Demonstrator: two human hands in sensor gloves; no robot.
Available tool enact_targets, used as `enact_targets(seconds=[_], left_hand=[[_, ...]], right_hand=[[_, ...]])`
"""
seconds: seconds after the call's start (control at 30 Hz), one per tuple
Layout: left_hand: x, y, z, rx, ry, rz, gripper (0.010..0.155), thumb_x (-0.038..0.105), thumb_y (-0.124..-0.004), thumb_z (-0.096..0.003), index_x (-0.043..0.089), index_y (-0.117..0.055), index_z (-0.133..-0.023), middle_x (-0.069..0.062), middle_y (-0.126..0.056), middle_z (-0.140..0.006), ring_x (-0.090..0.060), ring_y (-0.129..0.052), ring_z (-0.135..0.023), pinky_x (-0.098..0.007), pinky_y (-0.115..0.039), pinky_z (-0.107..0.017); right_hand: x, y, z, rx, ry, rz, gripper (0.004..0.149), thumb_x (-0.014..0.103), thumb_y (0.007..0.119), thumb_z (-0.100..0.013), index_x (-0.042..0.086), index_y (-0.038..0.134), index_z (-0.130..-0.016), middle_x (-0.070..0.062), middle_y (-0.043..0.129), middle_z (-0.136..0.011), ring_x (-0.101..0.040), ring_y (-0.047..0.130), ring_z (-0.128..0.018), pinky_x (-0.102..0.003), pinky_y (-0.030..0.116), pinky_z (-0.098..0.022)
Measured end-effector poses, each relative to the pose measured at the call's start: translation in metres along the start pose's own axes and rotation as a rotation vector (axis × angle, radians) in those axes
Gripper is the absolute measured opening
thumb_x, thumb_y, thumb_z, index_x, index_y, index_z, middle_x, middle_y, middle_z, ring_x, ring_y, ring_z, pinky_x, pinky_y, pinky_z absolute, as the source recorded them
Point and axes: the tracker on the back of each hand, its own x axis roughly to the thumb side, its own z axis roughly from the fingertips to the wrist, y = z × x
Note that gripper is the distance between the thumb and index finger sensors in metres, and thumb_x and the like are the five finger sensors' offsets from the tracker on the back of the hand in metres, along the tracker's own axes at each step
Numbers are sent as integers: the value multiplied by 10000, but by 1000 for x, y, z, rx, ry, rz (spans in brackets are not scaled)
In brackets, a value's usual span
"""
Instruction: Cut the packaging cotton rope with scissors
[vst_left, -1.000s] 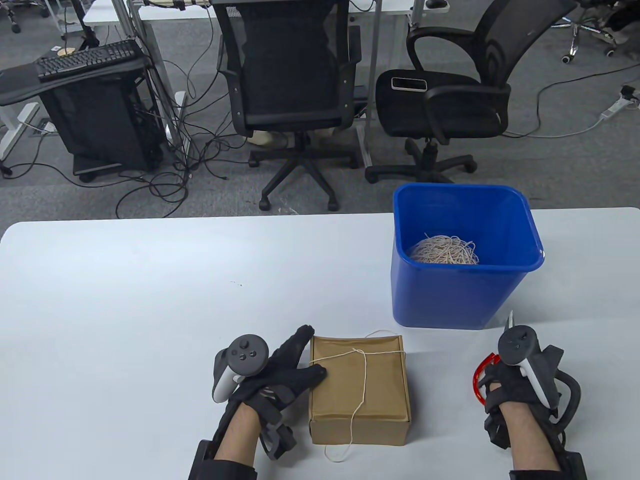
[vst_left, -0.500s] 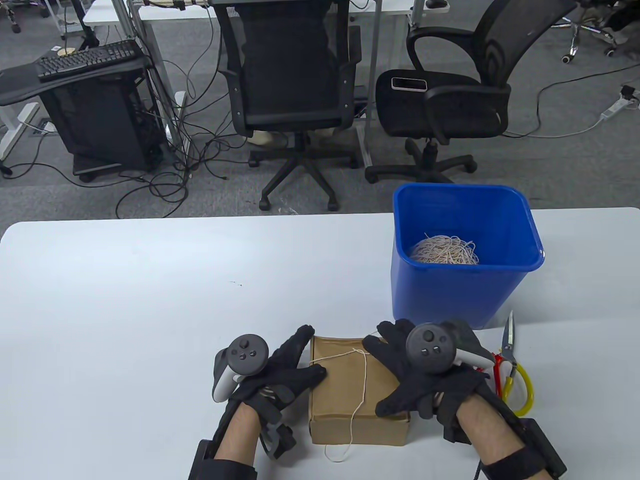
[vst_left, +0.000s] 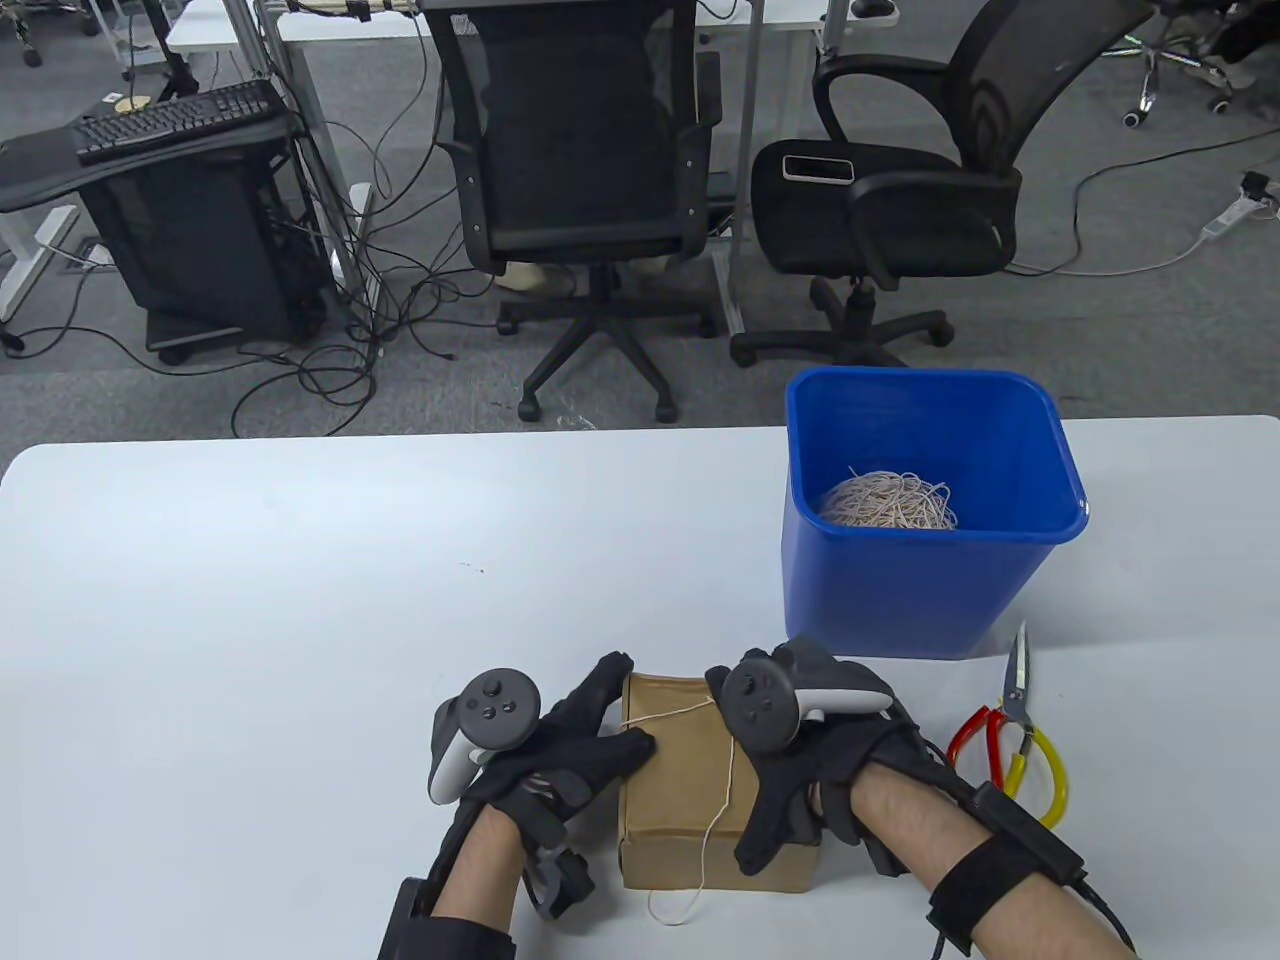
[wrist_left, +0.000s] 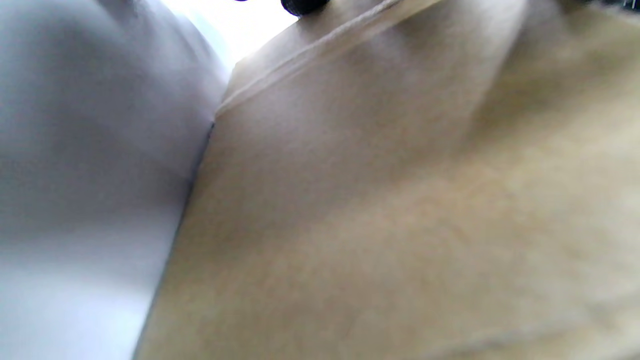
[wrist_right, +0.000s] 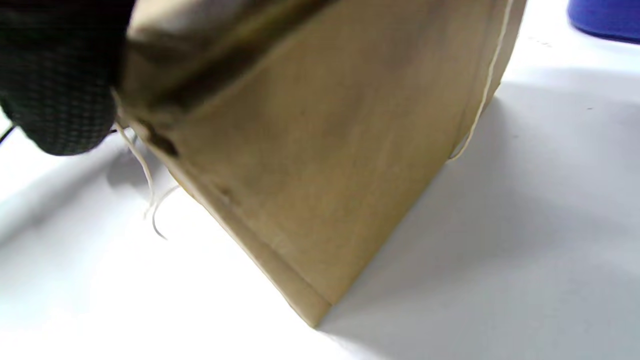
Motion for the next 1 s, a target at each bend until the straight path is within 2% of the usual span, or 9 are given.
enact_targets(seconds=[0.13,0.3,0.43,0.57,0.67,0.77,0.83,0.9,1.0], left_hand=[[0,0,0,3,6,6,891,605,-746,-546,280,-183,-1155,-225,-307,-1175,-579,-308,-1053,-780,-372,-665],[-2,0,-1,9,7,49,886,584,-770,-538,290,-203,-1153,-205,-331,-1179,-561,-357,-1058,-769,-390,-670],[-1,-2,-1,-6,-2,94,903,568,-779,-531,287,-187,-1153,-210,-300,-1182,-557,-350,-1062,-764,-387,-676],[-7,0,0,-15,-40,236,866,615,-703,-551,287,-182,-1161,-205,-284,-1189,-567,-305,-1058,-768,-369,-670],[-7,5,1,29,-80,395,852,609,-671,-562,246,-189,-1162,-186,-316,-1194,-572,-285,-1054,-769,-345,-664],[-2,13,3,57,-92,367,903,632,-659,-564,182,-141,-1152,-269,-236,-1163,-579,-265,-1053,-771,-343,-666],[-4,16,5,77,-74,311,949,647,-669,-557,98,-161,-1141,-307,-273,-1144,-591,-325,-1041,-771,-383,-658],[-9,15,5,48,-59,334,961,649,-688,-552,33,-235,-1134,-326,-365,-1125,-604,-396,-1019,-773,-406,-648],[-12,7,0,-55,-95,496,889,604,-686,-577,51,-283,-1145,-307,-407,-1124,-597,-418,-1019,-773,-396,-655]], right_hand=[[-13,4,-2,-119,-107,-151,1443,693,978,-258,90,-105,-996,-390,-90,-1015,-675,-54,-860,-920,436,-496],[-17,9,0,-212,-159,-196,1427,681,993,-257,91,-59,-1018,-383,-70,-1035,-648,-64,-875,-912,371,-535],[-16,8,2,-323,-175,-190,1383,663,1018,-238,59,103,-1081,-414,153,-1058,-674,131,-899,-902,490,-486],[-17,9,9,-378,-184,-176,1364,675,1019,-233,41,165,-1087,-432,224,-1049,-688,217,-894,-897,538,-467],[-22,10,20,-464,-214,-228,1354,680,1018,-234,37,183,-1084,-435,238,-1051,-687,234,-896,-894,545,-466],[-25,5,32,-548,-241,-253,1350,686,1013,-236,34,190,-1084,-439,239,-1049,-688,240,-895,-892,548,-463],[-26,-1,40,-599,-256,-289,1345,686,1013,-240,37,192,-1085,-439,229,-1051,-687,231,-898,-892,541,-469],[-25,-8,46,-635,-277,-325,1345,688,1011,-241,36,191,-1085,-440,227,-1051,-688,231,-898,-891,542,-469],[-22,-12,50,-655,-302,-317,1345,677,1019,-238,35,196,-1087,-443,228,-1053,-690,227,-898,-897,531,-467]])
